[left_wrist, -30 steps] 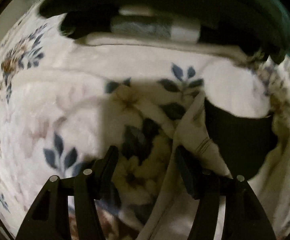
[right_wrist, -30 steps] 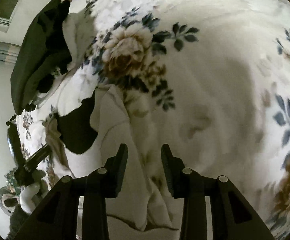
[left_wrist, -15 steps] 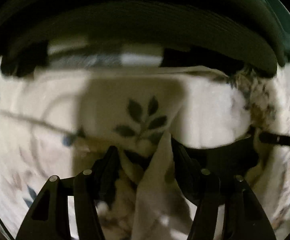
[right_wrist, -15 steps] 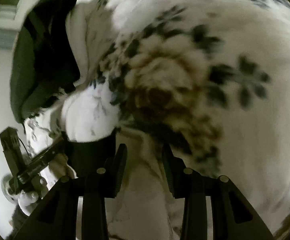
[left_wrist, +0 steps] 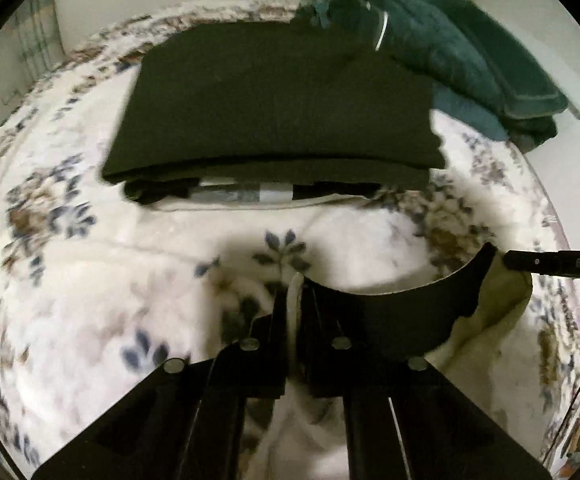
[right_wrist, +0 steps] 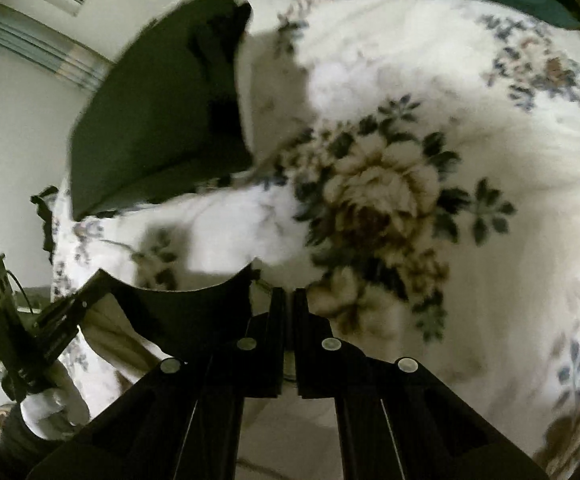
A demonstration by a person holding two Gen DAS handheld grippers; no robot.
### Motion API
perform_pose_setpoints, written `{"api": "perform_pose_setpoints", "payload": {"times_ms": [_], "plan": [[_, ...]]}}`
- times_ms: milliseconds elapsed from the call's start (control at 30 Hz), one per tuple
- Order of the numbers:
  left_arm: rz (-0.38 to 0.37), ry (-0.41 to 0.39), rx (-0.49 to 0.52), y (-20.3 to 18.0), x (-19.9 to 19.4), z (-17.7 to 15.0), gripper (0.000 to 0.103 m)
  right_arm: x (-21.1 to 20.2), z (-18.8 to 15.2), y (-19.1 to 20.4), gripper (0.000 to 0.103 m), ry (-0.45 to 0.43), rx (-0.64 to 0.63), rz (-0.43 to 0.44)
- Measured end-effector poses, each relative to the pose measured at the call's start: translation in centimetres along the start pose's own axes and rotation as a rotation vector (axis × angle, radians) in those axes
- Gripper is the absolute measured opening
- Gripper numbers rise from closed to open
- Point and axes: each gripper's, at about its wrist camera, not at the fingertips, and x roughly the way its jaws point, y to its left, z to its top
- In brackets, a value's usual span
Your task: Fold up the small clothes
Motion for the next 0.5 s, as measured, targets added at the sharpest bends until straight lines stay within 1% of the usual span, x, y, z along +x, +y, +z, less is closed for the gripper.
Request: {"api": "perform_pose_setpoints", "payload": {"times_ms": [33, 100, 133, 167, 200, 233, 333, 400, 467, 500], "plan": [[0.0, -0.004, -0.002, -1.3, -0.1, -0.1, 0.004, -1.3, -1.2, 0.4, 0.004, -0.013, -0.002, 0.009], [0.006, -0.025, 0.002, -2.9, -2.0, -1.7, 0.004, -3.9, -3.9, 0.9, 0.004, -0.033, -0.004, 0.017], [0.008, -0.028, 0.0, -4.3, -1.9, -2.0, 0.004, -4.6, -5.2, 1.2, 0.004, -0.035, -0.005, 0.021], [0.014, -0.03, -0.004, -4.4, -3.0, -3.2, 0.004, -5.4, -6.6, 1.3, 0.004, -0.034, -0.003, 0.025], [0.02, -0.027, -0.009, -4.6, -3.6, -4.6, 0.004, -6.3, -8.7, 1.4, 0.004, -0.027, -0.002, 0.019], [0.025, -0.018, -0.016, -4.8, -3.9, -5.8, 0.004, -6.8, -10.1, 1.4, 0.003, -0.02, -0.007, 0.01], [0.02, 0.044, -0.034, -5.4, -4.5, -10.2, 0.004, -7.1, -15.7, 0.8, 0.003, 0.038, 0.021, -0.001], [0.014, 0.107, -0.046, -5.4, -4.6, -13.1, 0.004, -6.7, -19.7, 0.3, 0.003, 0.09, 0.038, -0.002], [-0.01, 0.173, -0.08, -5.2, -4.4, -15.8, 0.004, -6.2, -22.4, 0.0, 0.003, 0.129, 0.037, -0.008], [-0.037, 0.209, -0.097, -5.2, -4.1, -16.8, 0.004, -5.8, -24.3, -0.2, 0.003, 0.157, 0.027, -0.024]]}}
